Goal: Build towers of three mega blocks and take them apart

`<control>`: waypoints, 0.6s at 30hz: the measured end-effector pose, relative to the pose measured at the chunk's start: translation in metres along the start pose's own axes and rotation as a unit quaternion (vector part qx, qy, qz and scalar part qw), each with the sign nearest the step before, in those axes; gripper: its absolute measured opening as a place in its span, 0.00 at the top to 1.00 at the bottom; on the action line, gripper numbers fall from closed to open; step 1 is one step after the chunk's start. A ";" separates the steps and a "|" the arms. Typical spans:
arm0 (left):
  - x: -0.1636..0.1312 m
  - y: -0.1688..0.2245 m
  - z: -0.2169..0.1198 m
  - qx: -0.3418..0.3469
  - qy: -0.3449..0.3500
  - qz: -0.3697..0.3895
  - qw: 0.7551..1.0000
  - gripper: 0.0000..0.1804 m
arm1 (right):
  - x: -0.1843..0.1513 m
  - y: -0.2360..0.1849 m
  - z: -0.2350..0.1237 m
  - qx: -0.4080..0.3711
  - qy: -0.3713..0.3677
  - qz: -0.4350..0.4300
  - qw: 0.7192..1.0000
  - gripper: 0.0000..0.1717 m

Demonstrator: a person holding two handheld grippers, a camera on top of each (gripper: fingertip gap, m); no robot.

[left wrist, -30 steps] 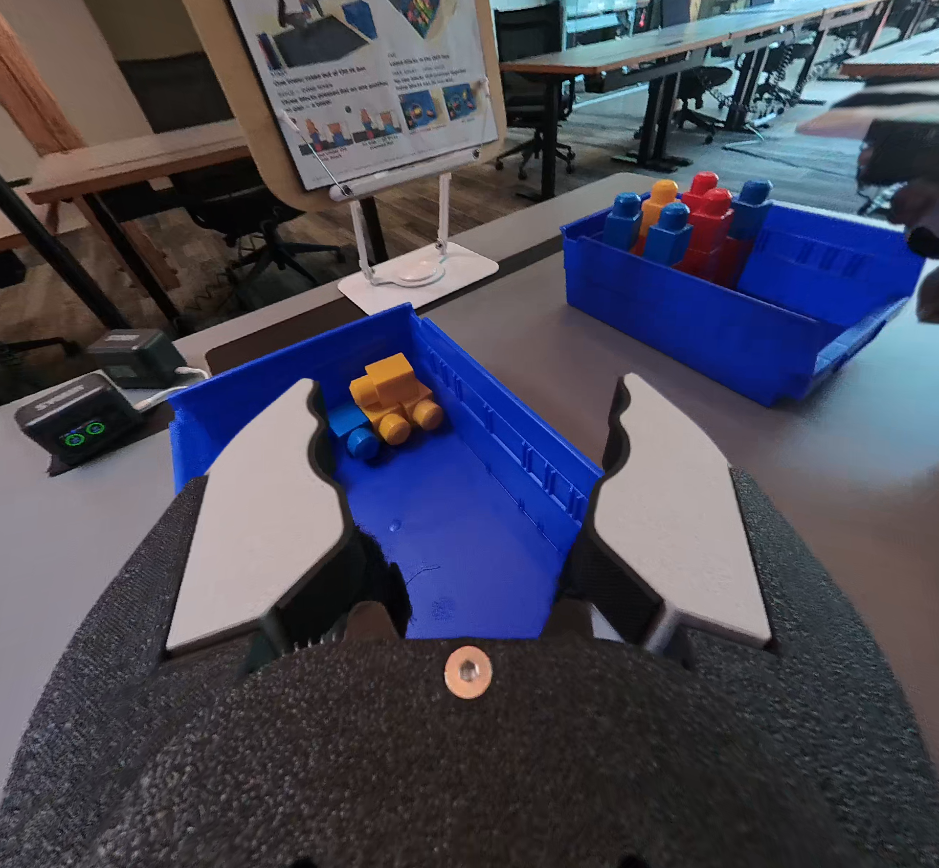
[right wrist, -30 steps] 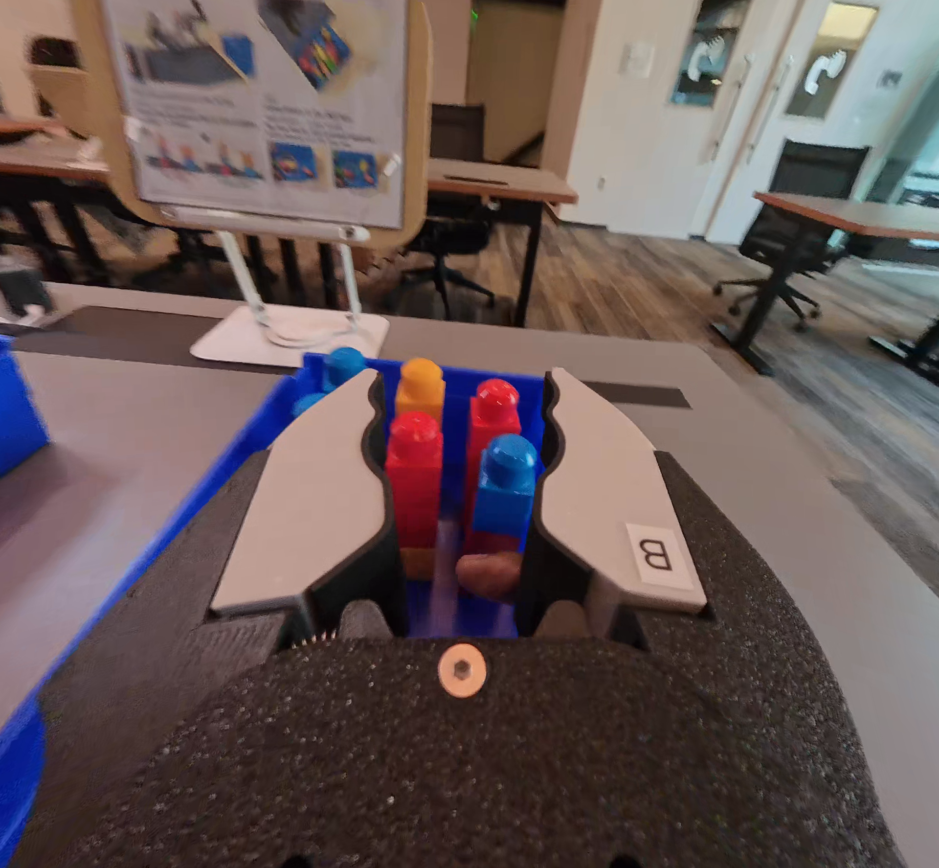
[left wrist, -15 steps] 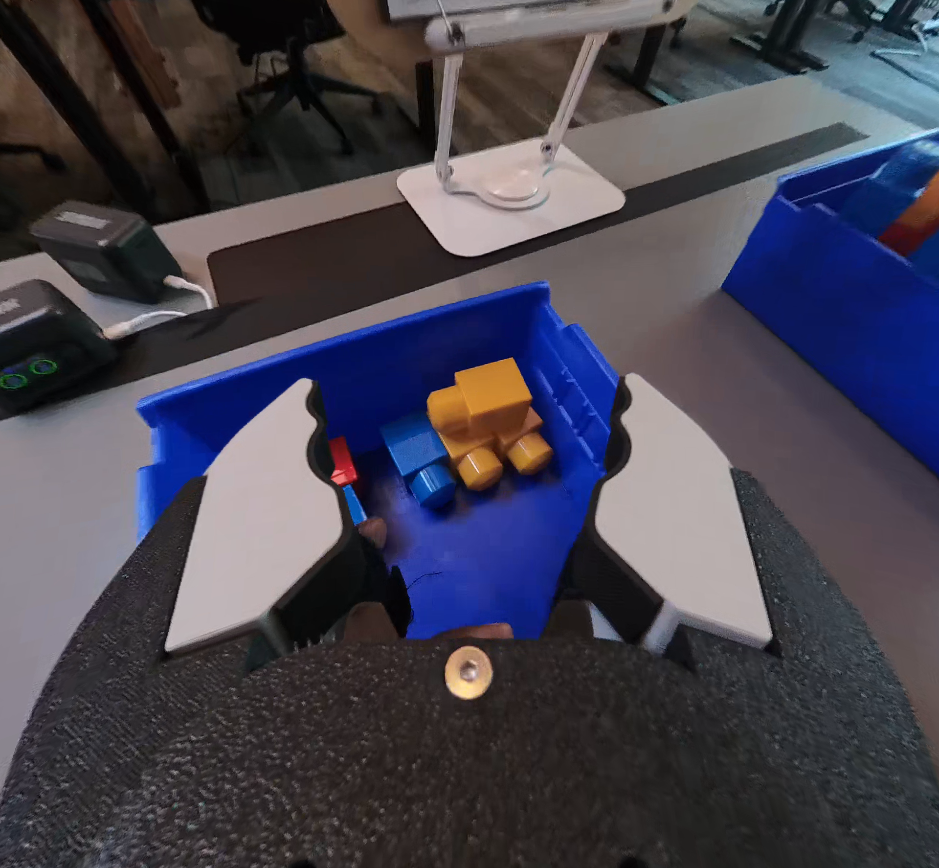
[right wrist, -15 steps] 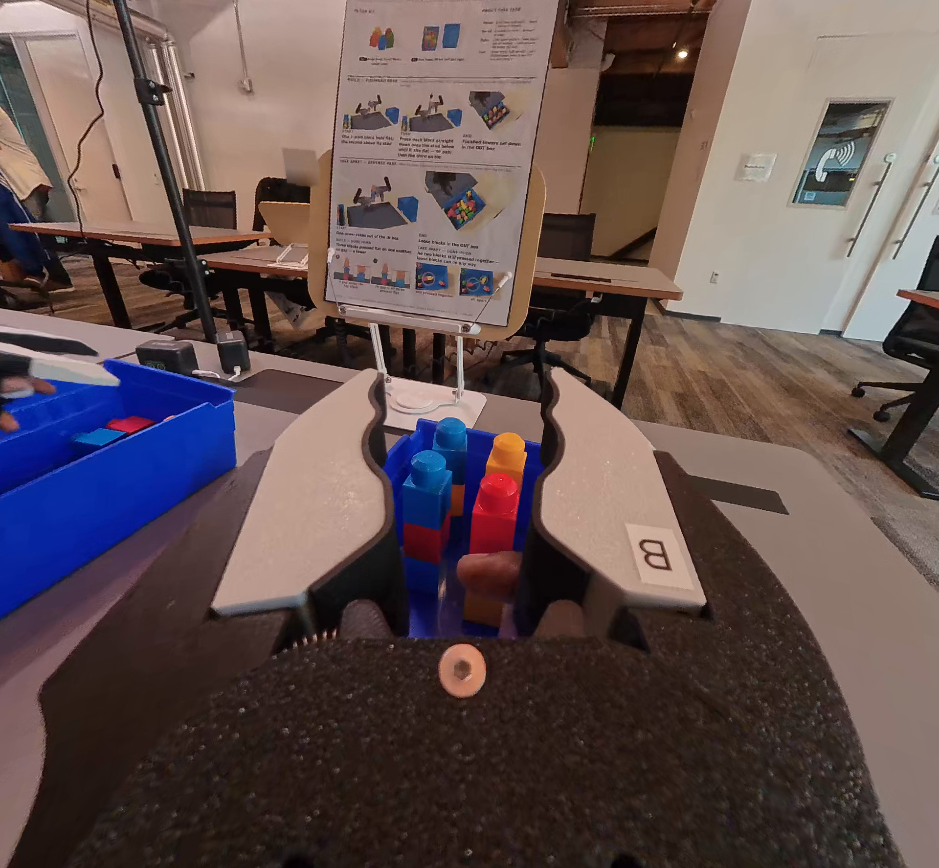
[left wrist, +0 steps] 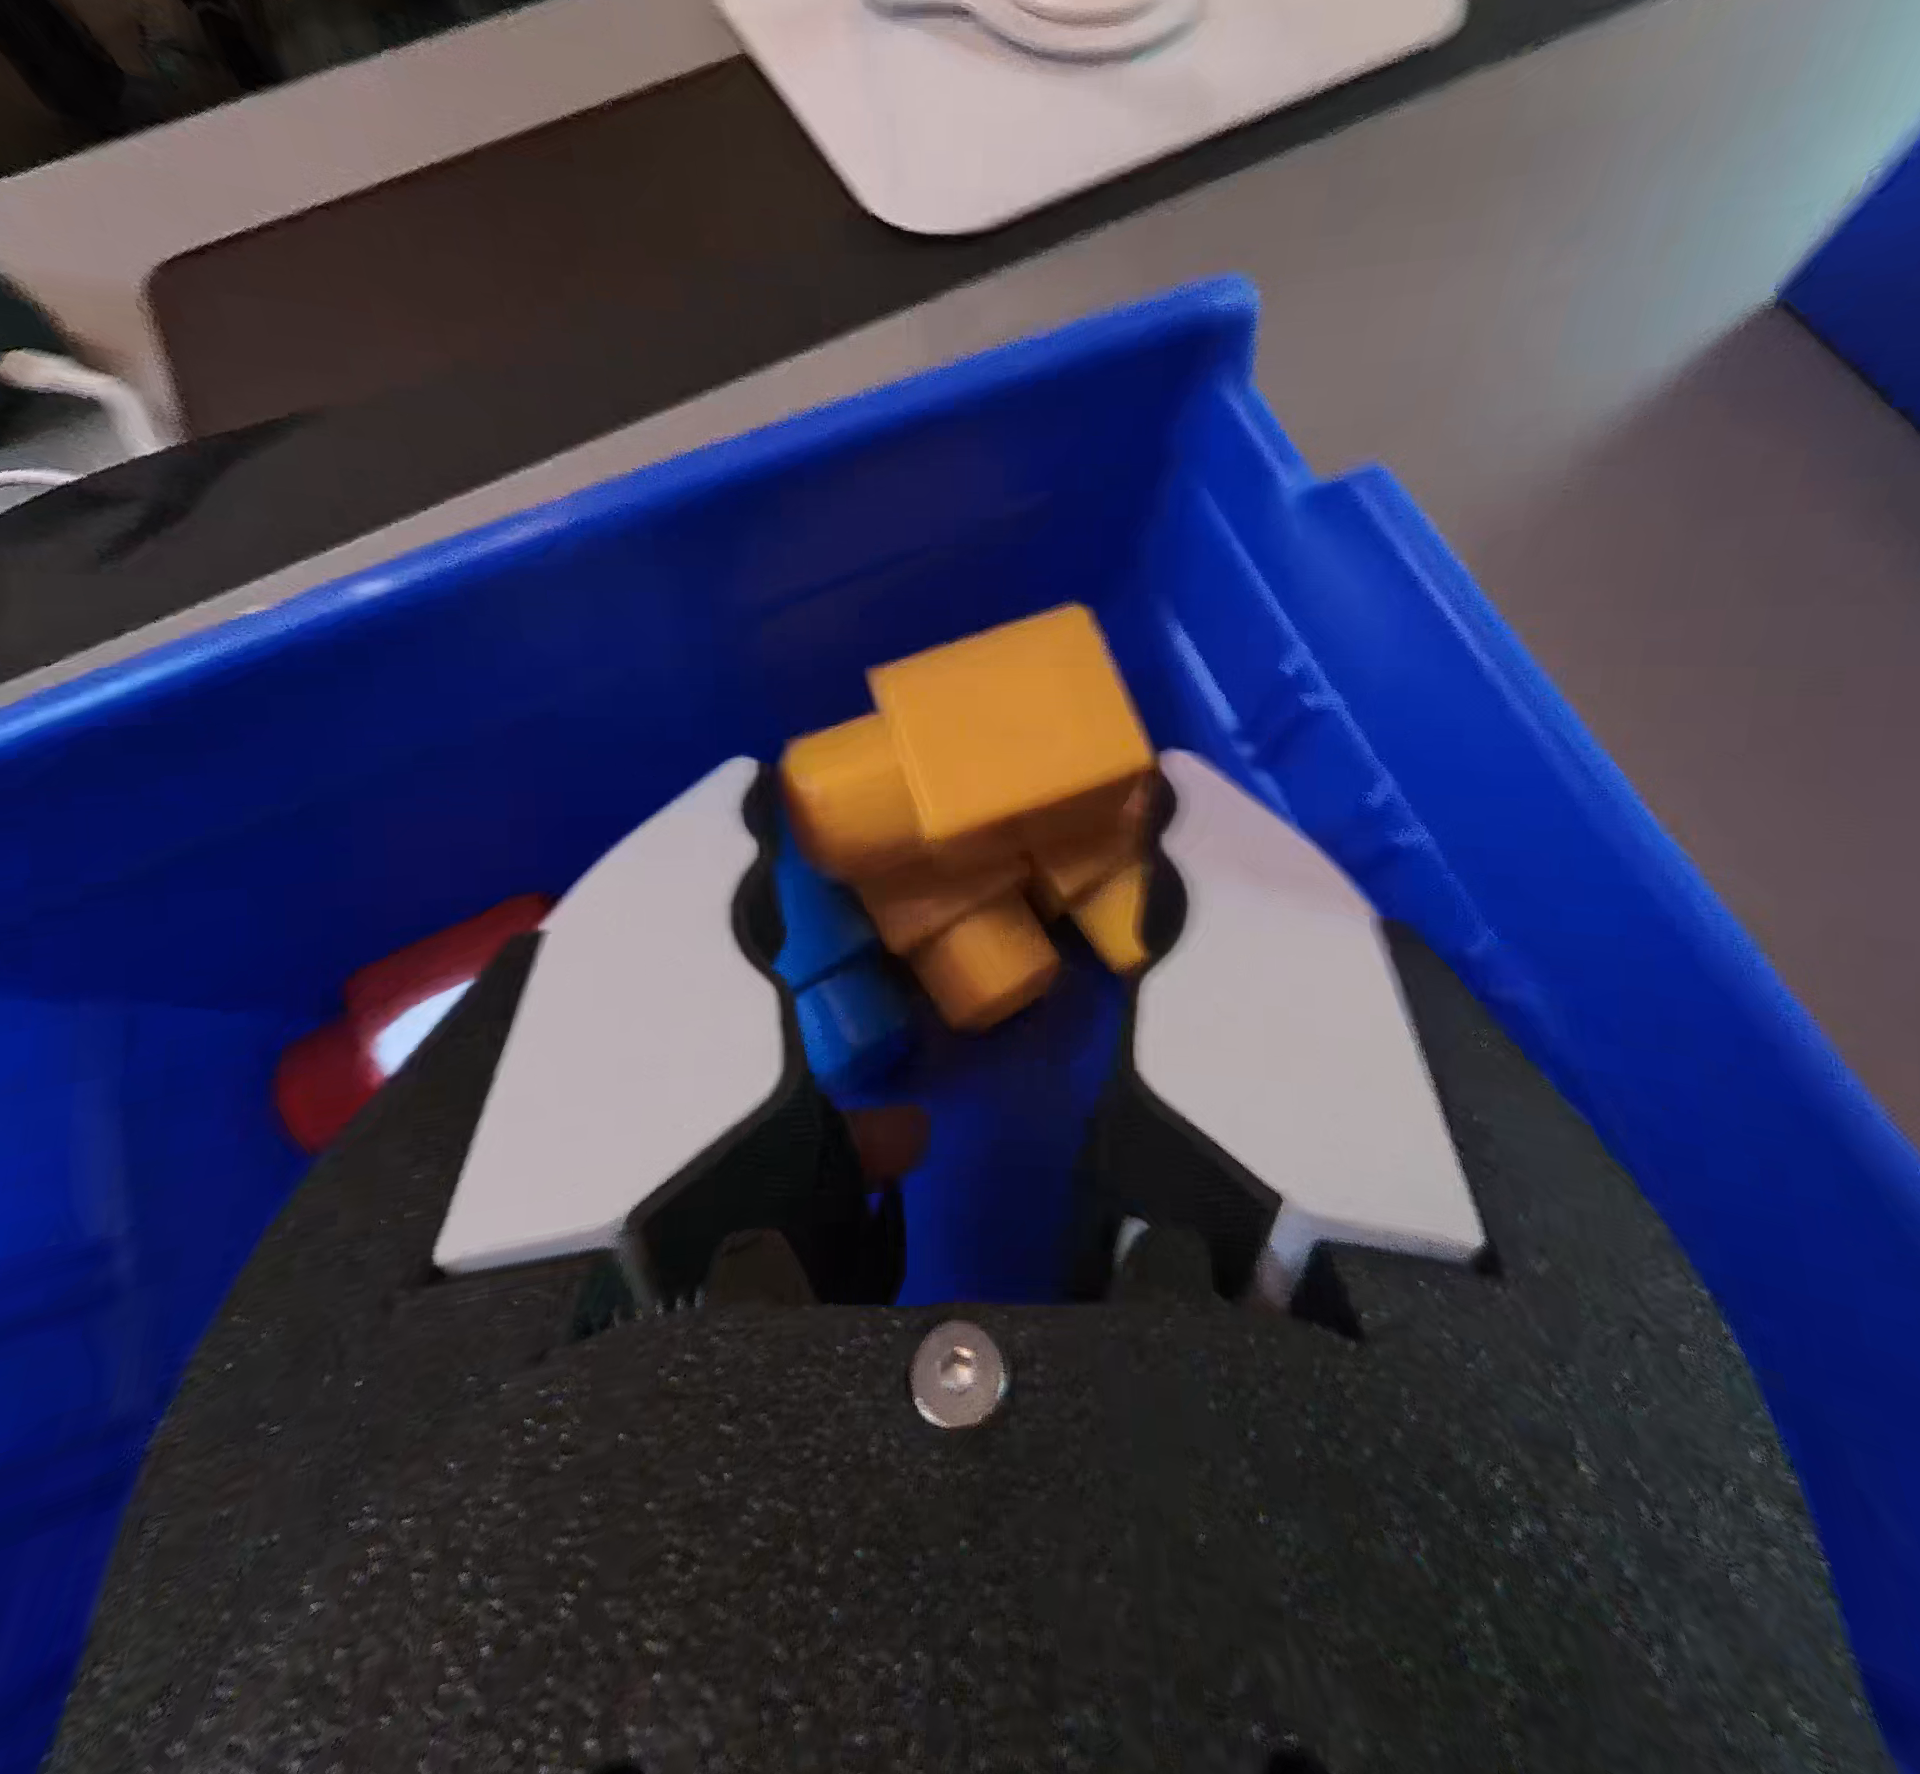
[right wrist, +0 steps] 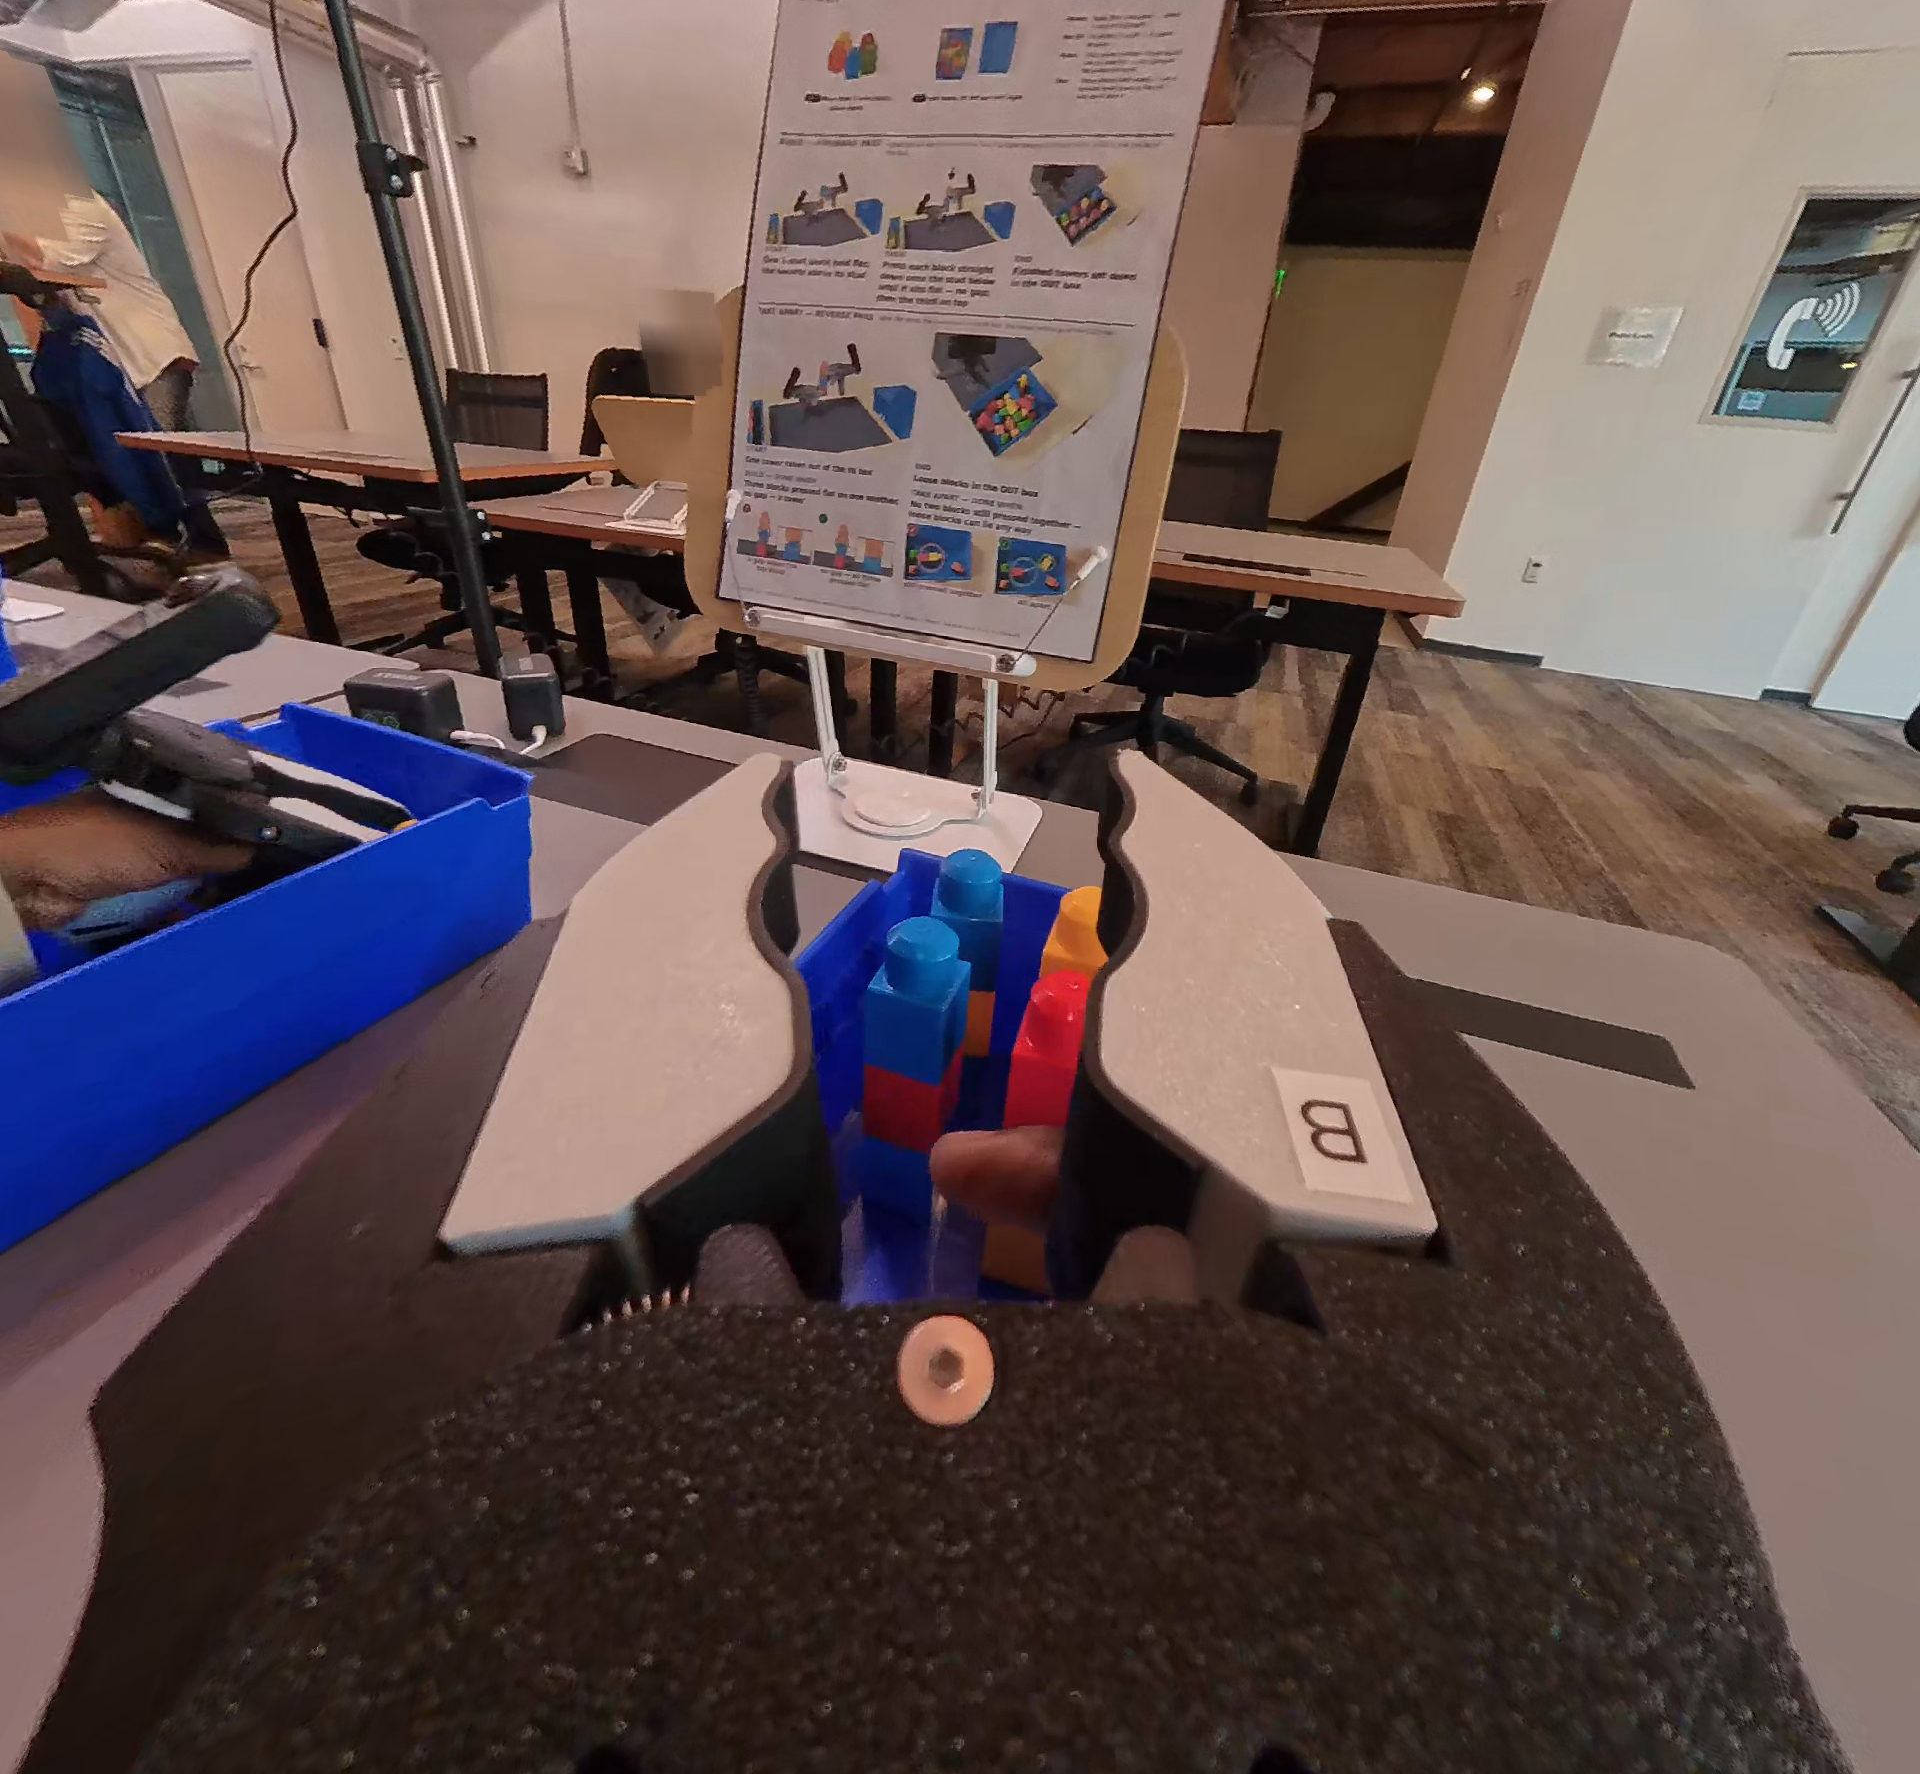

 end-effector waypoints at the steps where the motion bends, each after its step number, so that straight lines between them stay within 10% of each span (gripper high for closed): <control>1: -0.002 0.002 0.001 -0.008 0.005 0.006 1.000 0.54 | 0.000 -0.003 0.001 0.006 -0.001 -0.002 1.000 0.68; 7: 0.029 0.017 -0.066 0.006 0.193 0.105 0.976 0.64 | 0.000 -0.058 0.010 0.145 0.009 0.059 0.988 0.71; 11: 0.055 0.082 -0.160 -0.026 0.380 0.319 0.868 0.64 | -0.005 -0.132 0.017 0.328 0.002 0.182 0.927 0.71; 18: 0.016 0.183 -0.222 -0.133 0.358 0.515 0.767 0.64 | -0.047 -0.239 0.019 0.482 -0.117 0.248 0.832 0.63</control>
Point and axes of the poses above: each gripper's, where its closed fingertips meet, z out along the fingers, x out of its top, y = z × x across the jaws, the point moved 3 cm from there along -z, back along the fingers, and after that the axes turned 1 degree about y, right-handed, at the moved point
